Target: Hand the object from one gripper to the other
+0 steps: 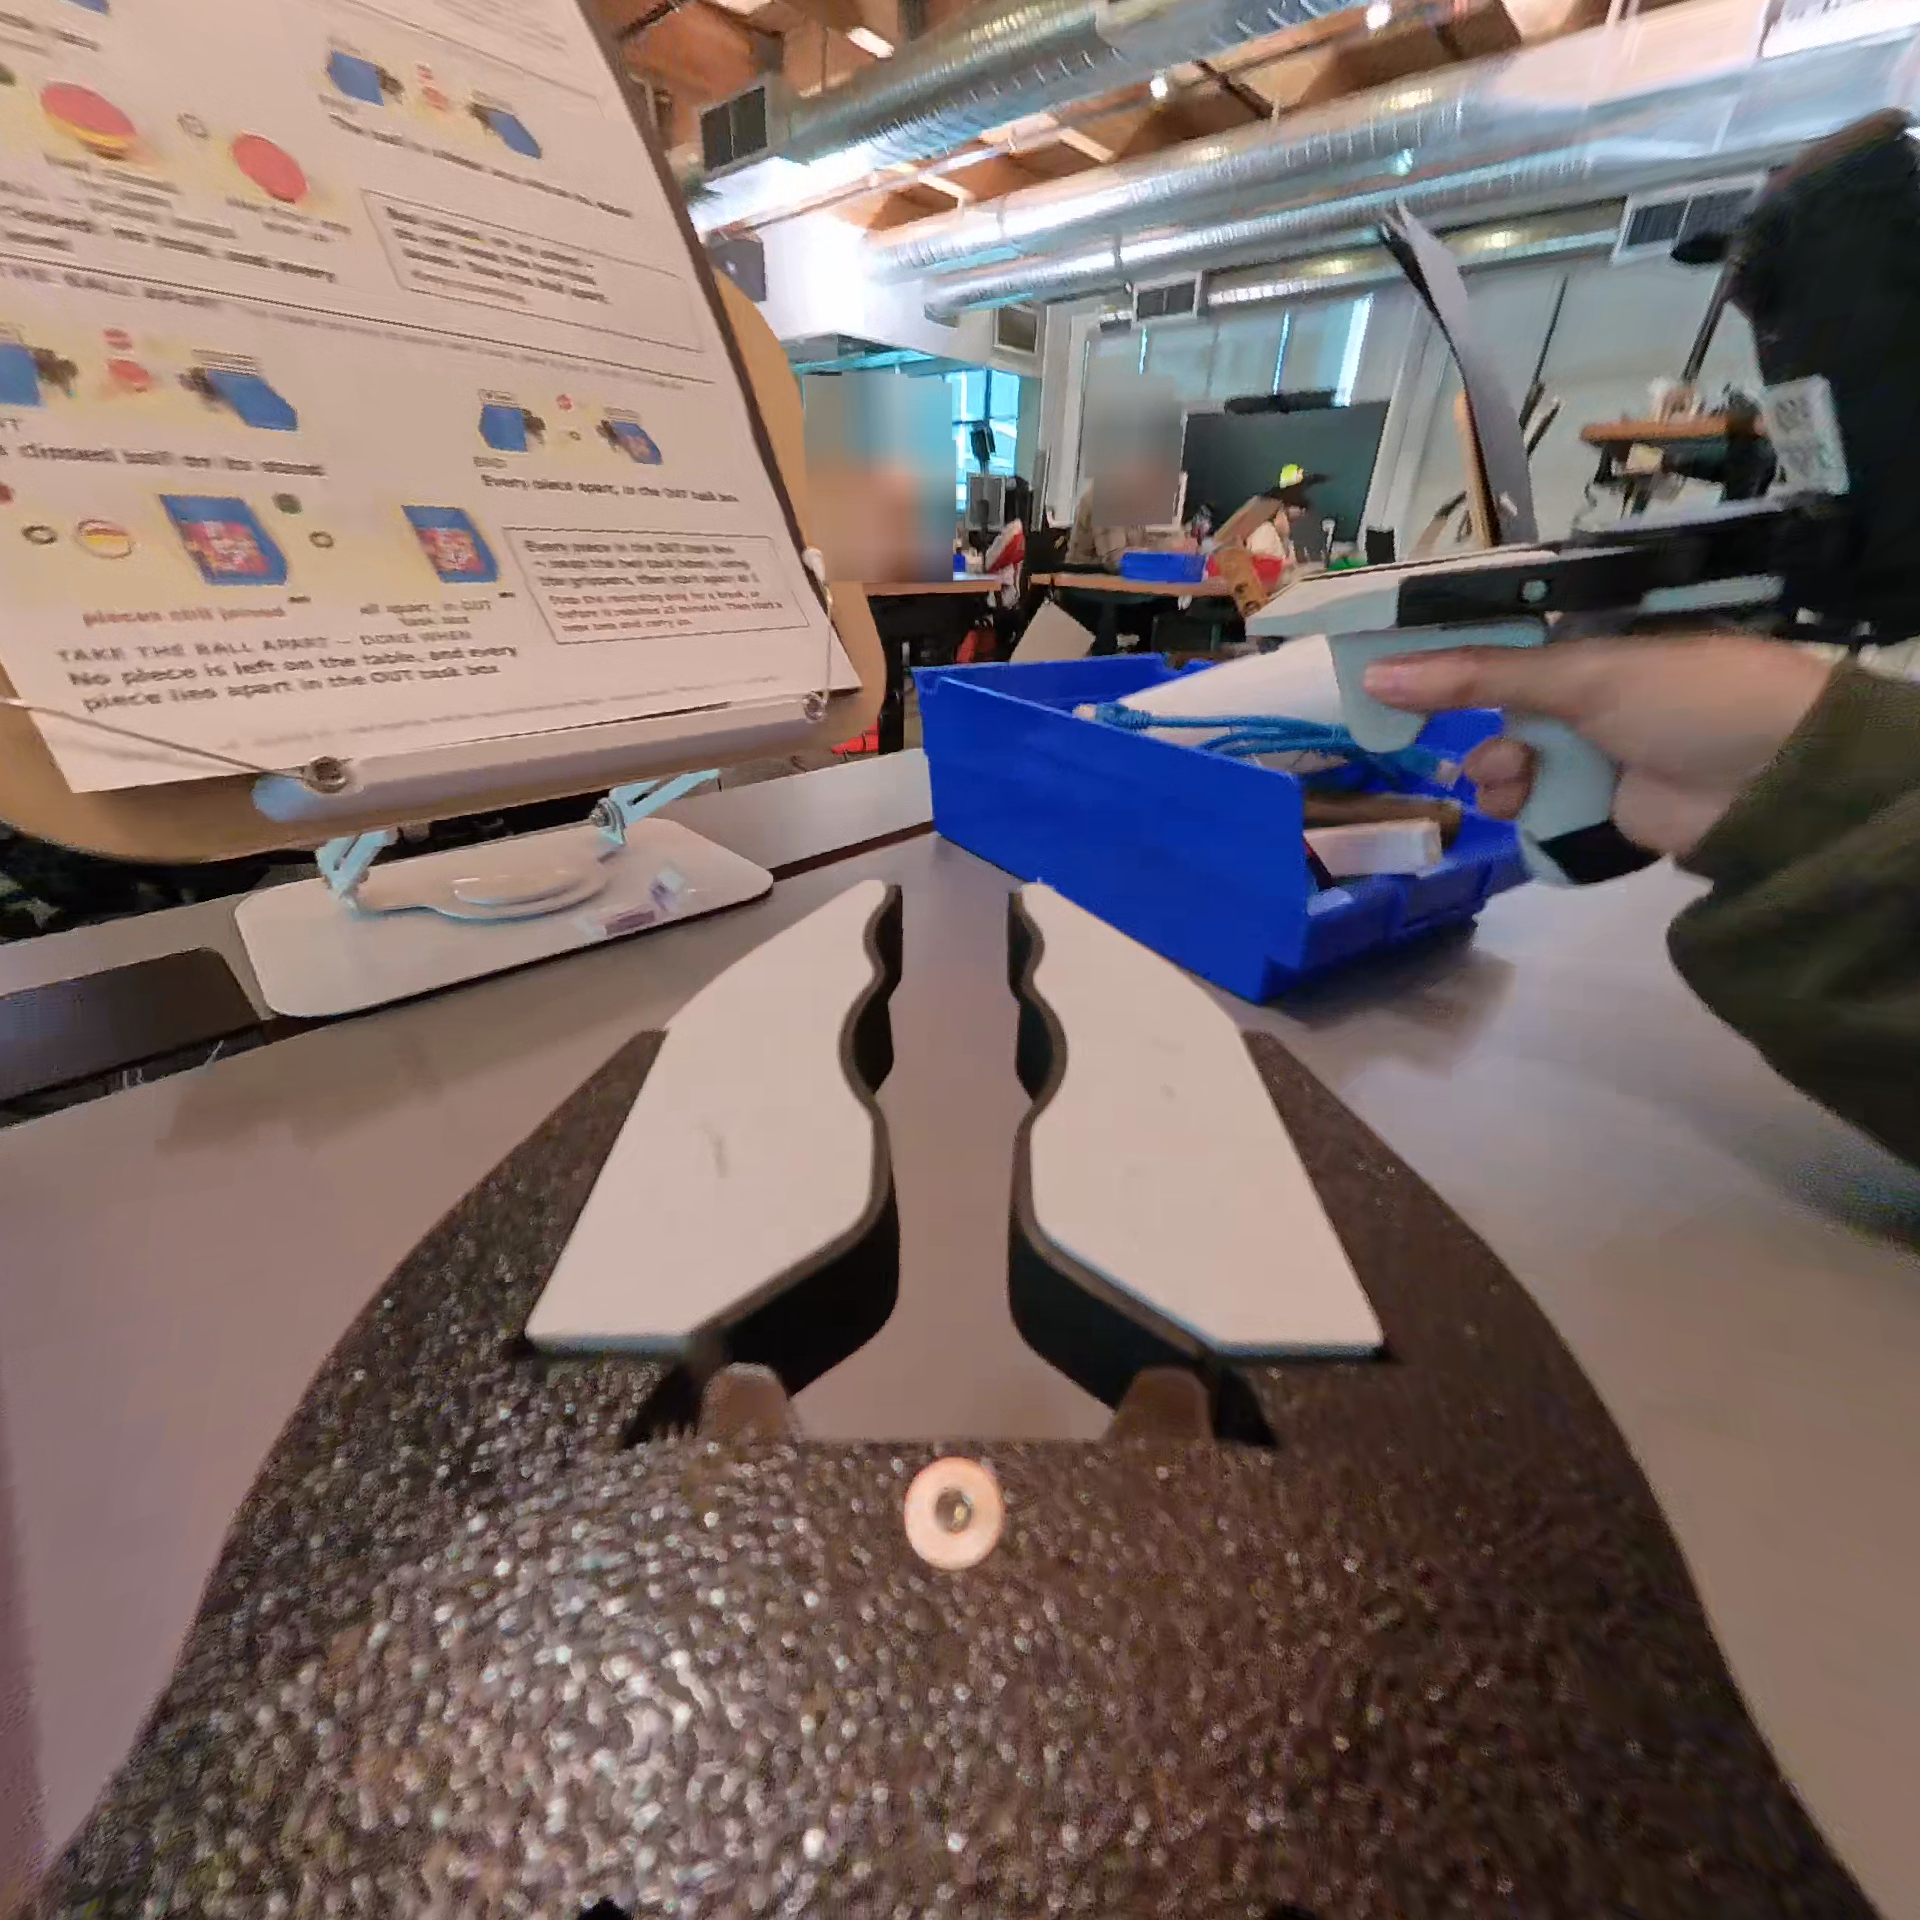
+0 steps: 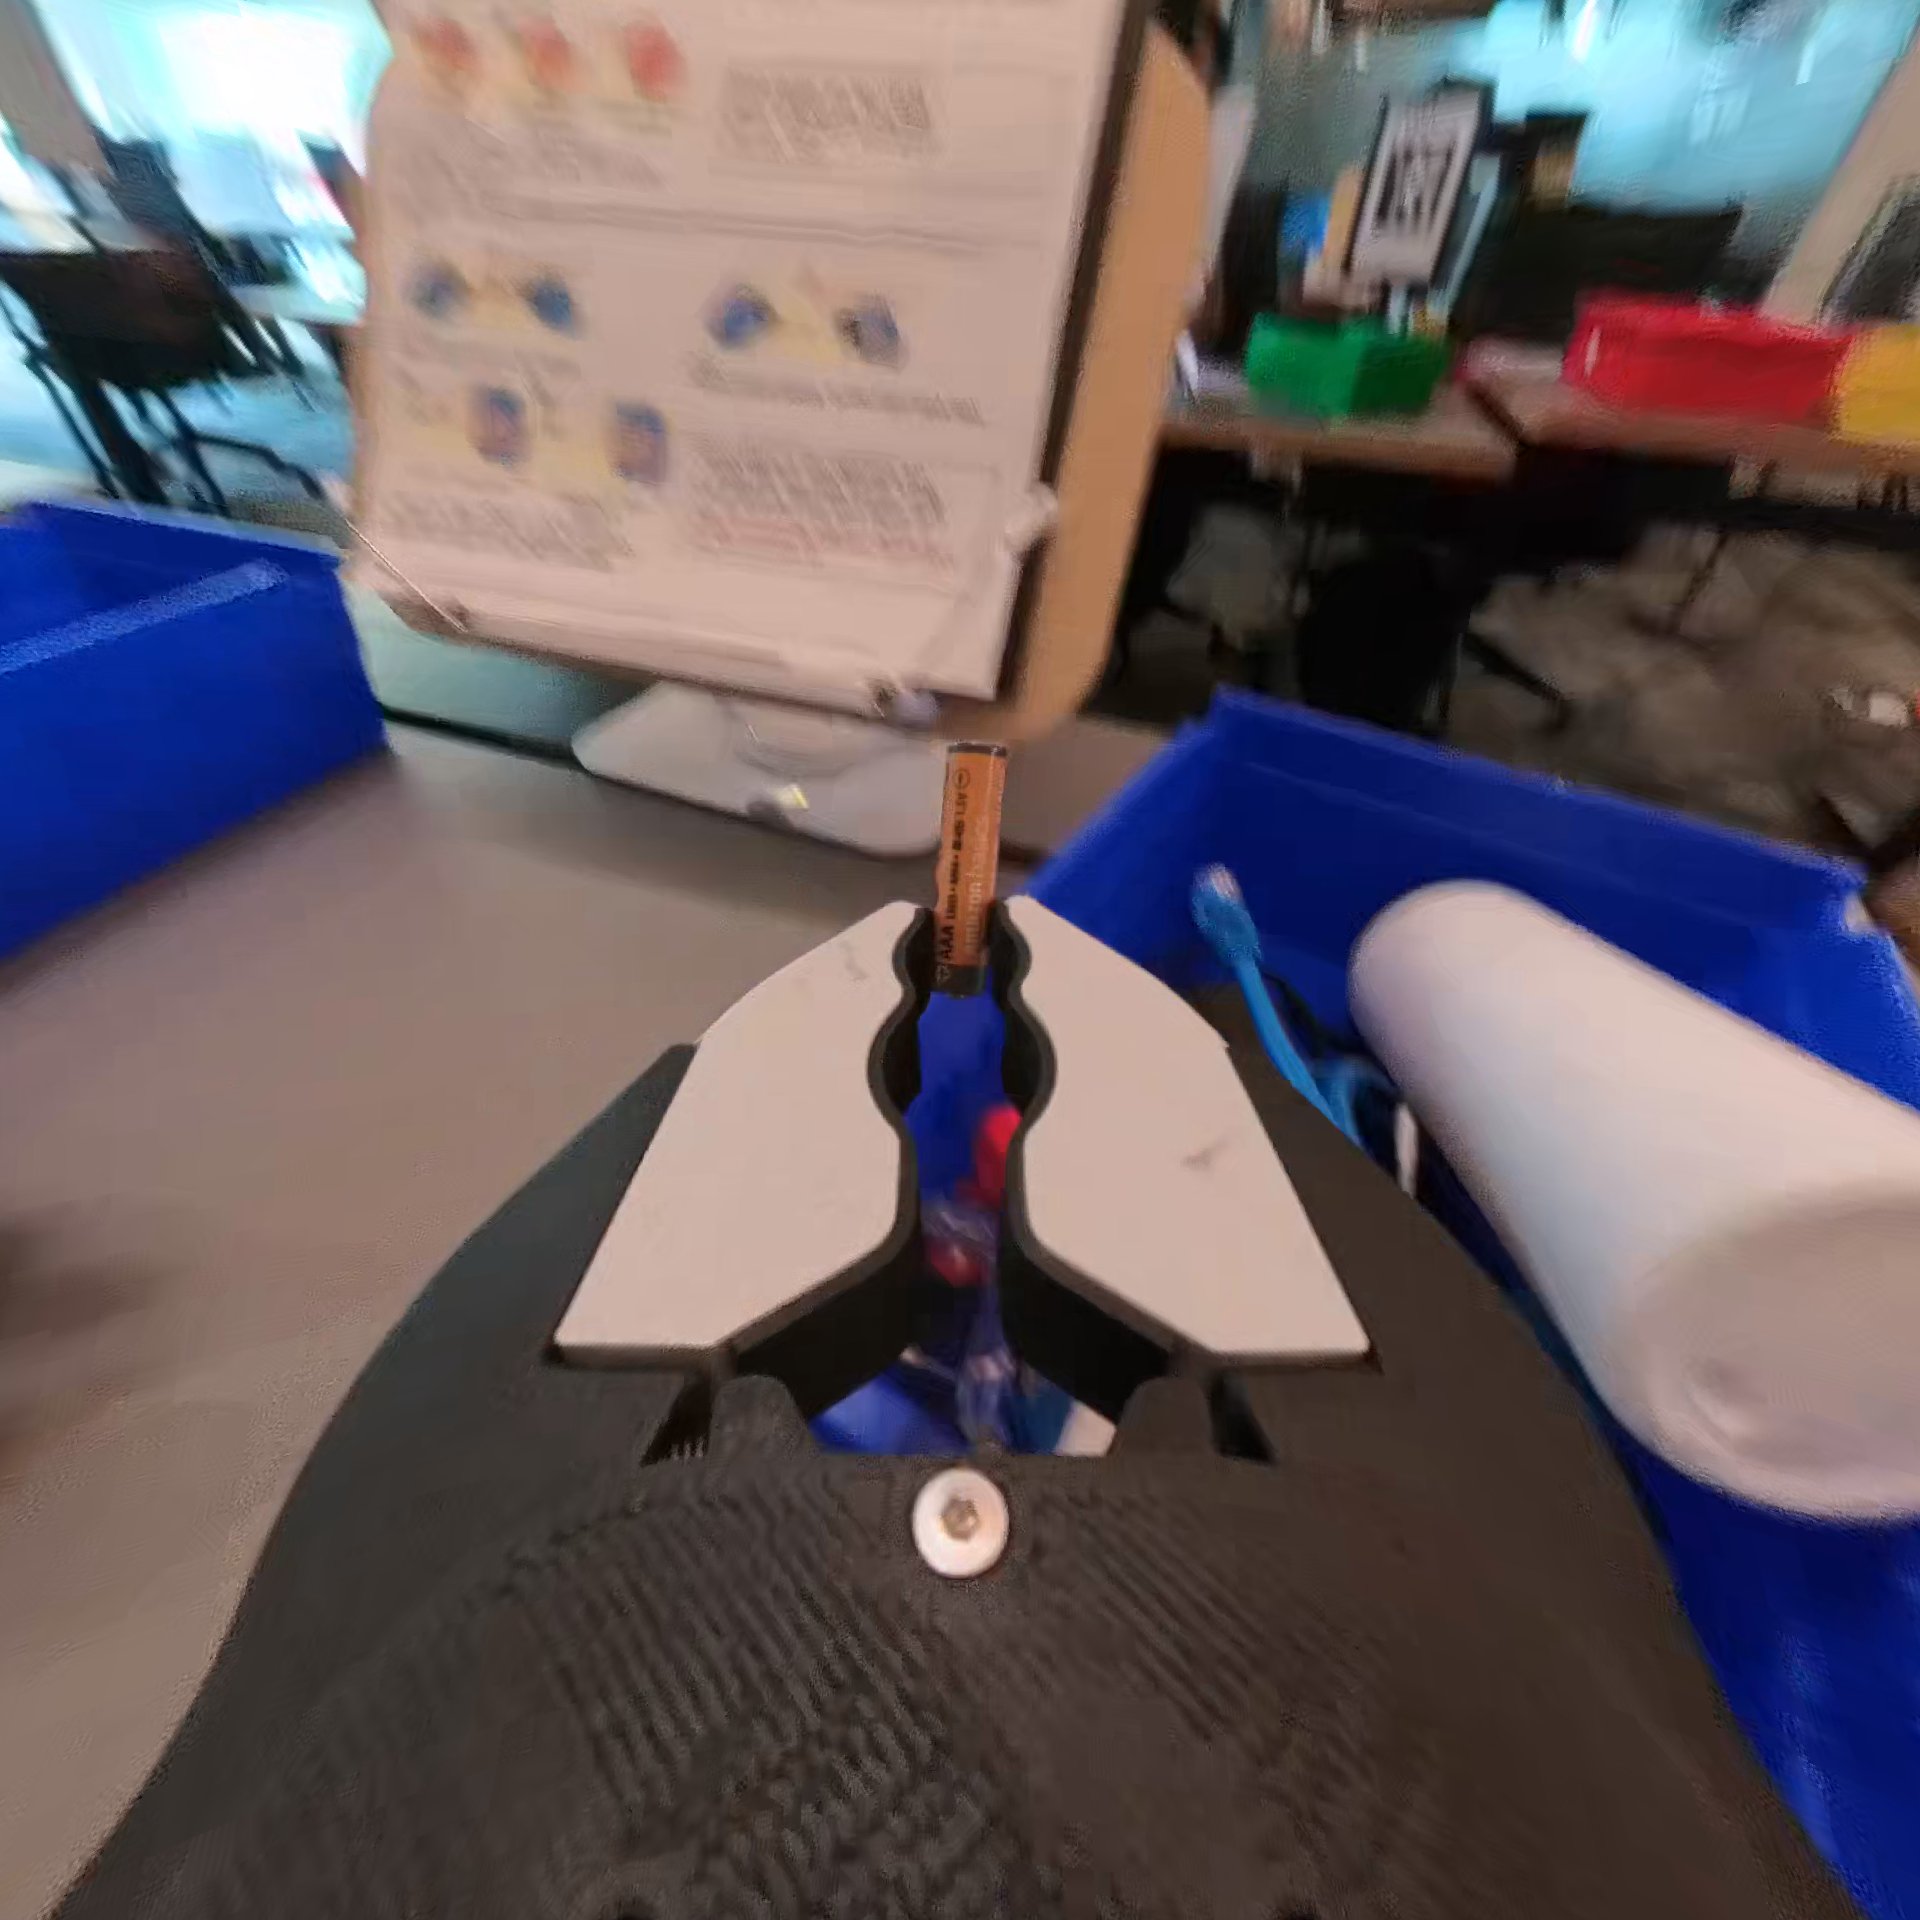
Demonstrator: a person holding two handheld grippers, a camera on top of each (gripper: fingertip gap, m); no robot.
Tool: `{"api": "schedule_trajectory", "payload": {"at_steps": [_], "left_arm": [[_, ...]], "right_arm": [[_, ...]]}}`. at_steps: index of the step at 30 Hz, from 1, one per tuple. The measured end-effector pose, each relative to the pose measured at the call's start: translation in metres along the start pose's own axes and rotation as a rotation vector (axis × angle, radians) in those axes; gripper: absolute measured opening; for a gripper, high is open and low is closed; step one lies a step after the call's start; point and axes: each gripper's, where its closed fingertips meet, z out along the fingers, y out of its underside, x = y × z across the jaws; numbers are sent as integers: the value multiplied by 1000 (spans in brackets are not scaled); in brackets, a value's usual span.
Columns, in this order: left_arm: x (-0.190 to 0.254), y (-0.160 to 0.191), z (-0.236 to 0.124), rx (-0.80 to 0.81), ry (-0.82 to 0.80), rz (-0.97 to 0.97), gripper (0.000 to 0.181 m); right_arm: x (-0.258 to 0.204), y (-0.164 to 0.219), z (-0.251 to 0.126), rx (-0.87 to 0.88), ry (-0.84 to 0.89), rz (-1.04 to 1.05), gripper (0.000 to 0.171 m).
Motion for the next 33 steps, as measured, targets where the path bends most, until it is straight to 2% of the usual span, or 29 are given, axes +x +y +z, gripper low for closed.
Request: {"api": "schedule_trajectory", "payload": {"at_steps": [2, 6, 8, 10, 12, 15, 18, 22, 28, 31, 33], "left_arm": [[5, 5, 3, -41, 11, 34, 18], [9, 7, 4, -58, 25, 61, 18], [9, 7, 4, -58, 29, 55, 18], [7, 7, 4, -54, 25, 43, 19], [5, 7, 4, -55, 22, 26, 19], [2, 7, 3, -52, 31, -18, 20], [-4, 4, 1, -29, 39, -76, 21], [-8, -5, -4, 49, 50, -108, 21], [-6, -18, -12, 170, 70, -81, 20], [-10, -26, -20, 263, 41, -69, 19], [-5, -27, -21, 269, 48, -30, 19]], "right_arm": [[13, 35, 4, -187, -2, 3, 11], [10, 62, 15, -271, 10, -47, 11], [4, 58, 17, -239, 5, -81, 16], [10, 49, 17, -183, 70, -122, 37], [17, 32, 14, -76, 134, -157, 44], [26, 7, 3, 104, 299, -275, 38], [12, -12, -8, 244, 479, -587, 32], [-28, -17, -4, 304, 482, -850, 28], [-38, -16, -2, 324, 472, -846, 26], [-49, -8, 3, 317, 456, -955, 6], [-49, -11, 0, 328, 462, -941, 13]]}}
